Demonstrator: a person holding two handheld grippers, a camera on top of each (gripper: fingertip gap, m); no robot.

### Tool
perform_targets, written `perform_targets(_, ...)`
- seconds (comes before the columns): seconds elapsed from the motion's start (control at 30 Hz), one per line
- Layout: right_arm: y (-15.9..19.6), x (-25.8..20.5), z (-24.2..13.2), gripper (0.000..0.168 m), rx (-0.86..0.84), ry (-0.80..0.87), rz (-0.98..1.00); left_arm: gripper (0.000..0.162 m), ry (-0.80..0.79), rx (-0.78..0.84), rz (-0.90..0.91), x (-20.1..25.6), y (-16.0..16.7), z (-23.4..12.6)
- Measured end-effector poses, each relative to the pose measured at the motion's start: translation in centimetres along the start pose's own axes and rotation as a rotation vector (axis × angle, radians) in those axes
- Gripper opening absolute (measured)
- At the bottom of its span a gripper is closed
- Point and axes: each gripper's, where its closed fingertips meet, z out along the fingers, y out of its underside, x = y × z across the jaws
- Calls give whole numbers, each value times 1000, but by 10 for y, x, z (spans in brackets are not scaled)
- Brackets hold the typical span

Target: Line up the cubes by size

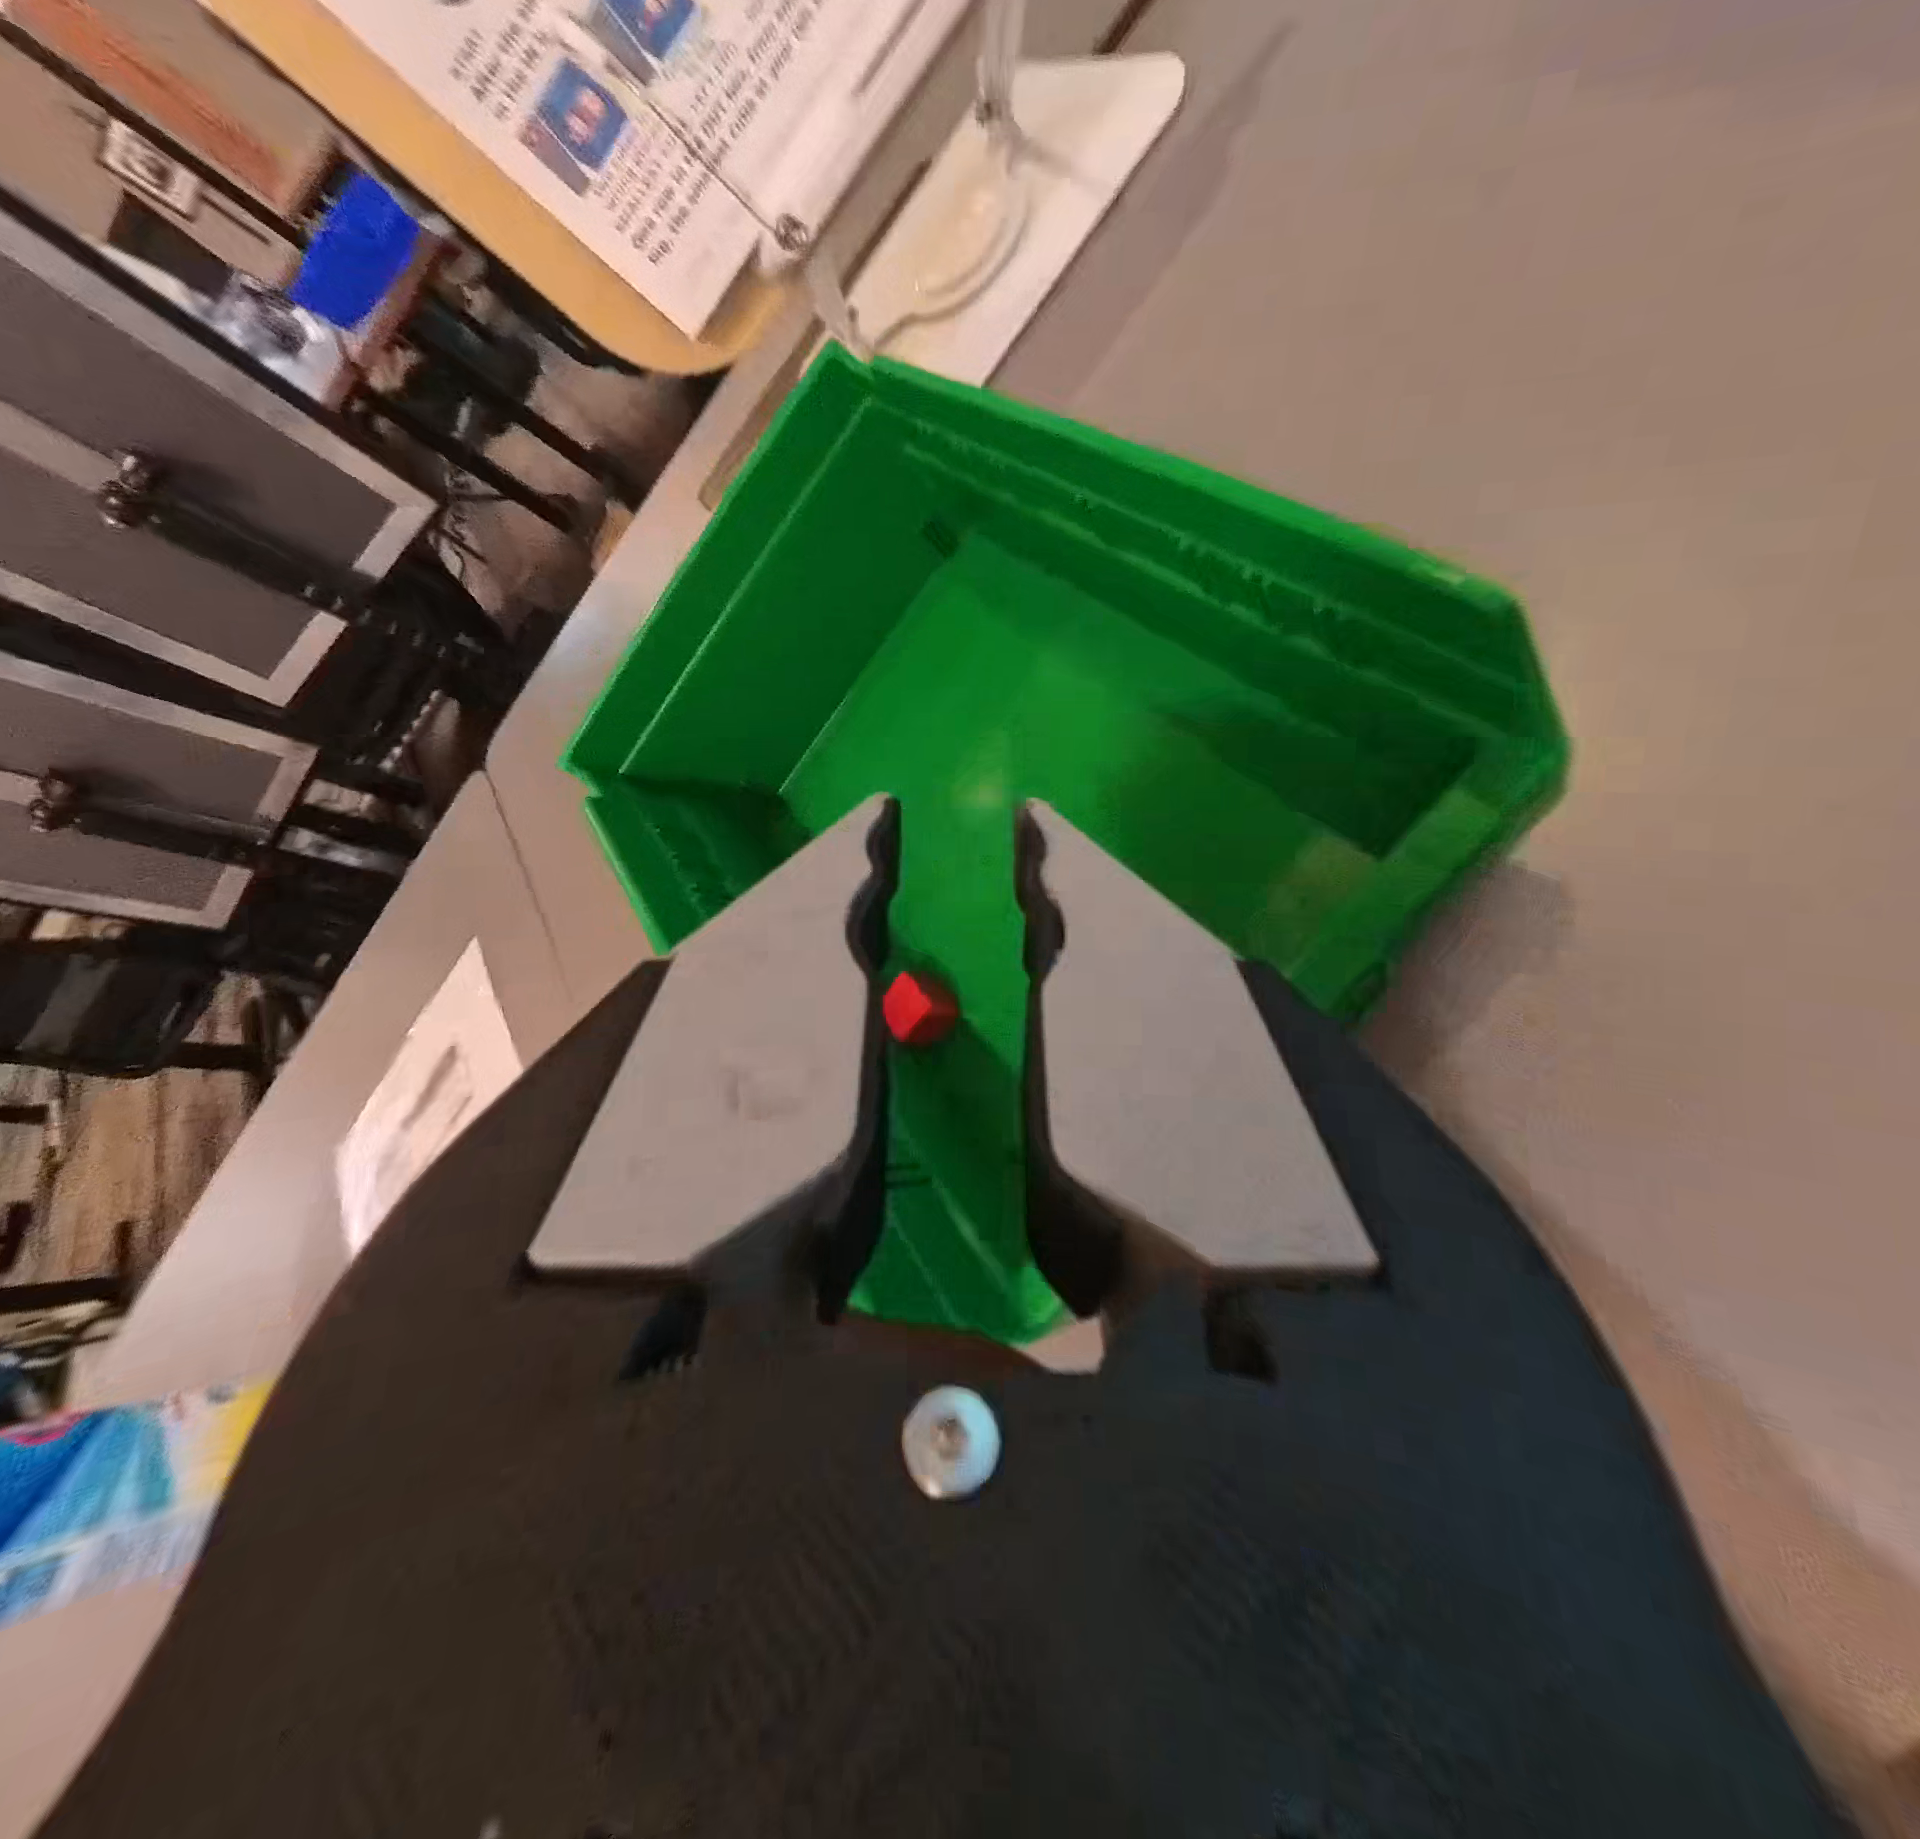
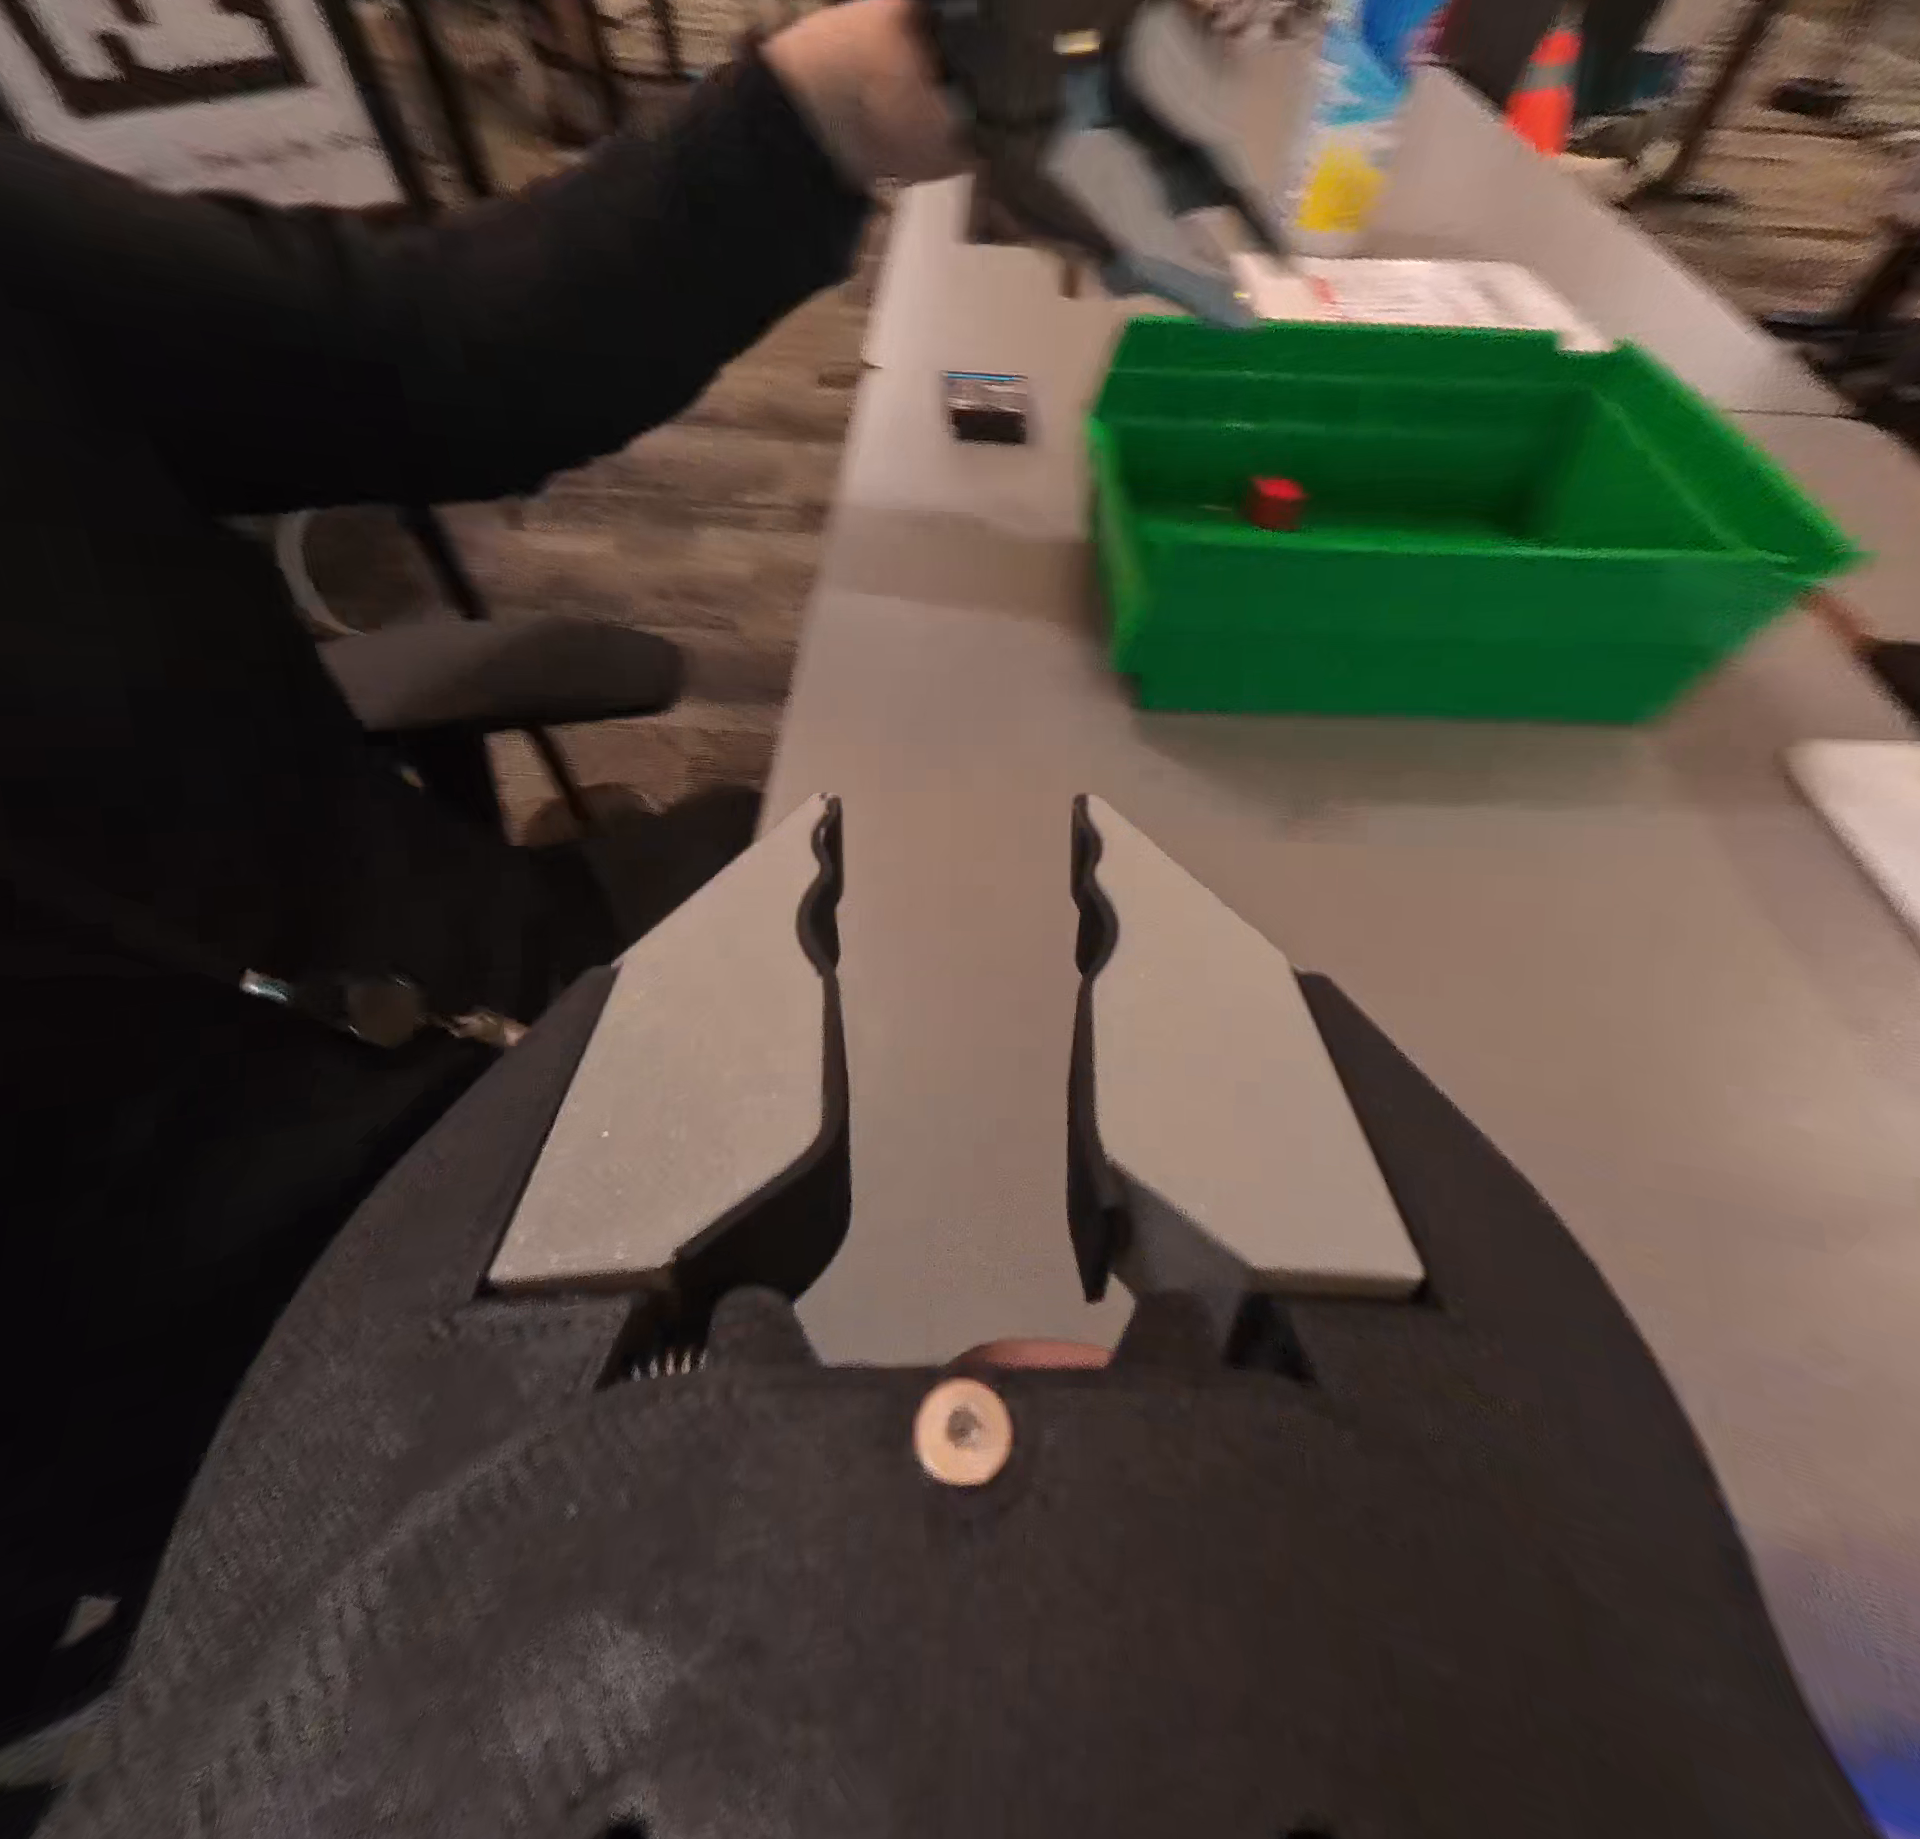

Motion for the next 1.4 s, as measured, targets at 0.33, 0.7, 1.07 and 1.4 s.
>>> perform_targets(0.33, 48, 13, 115, 42, 8, -138, 120, 27, 401, -538, 531, -12, 92, 71)
perform_targets(0.7, 47, 24, 91, 39, 74, -129, 173, 61, 583, -831, 702, -7, 148, 102)
perform_targets(1.07, 41, 19, 87, 38, 101, -154, 172, 20, 524, -996, 855, -22, 165, 107)
perform_targets(1.4, 41, 34, 84, 36, 90, -71, 199, 20, 290, -188, 556, -3, 9, 62)
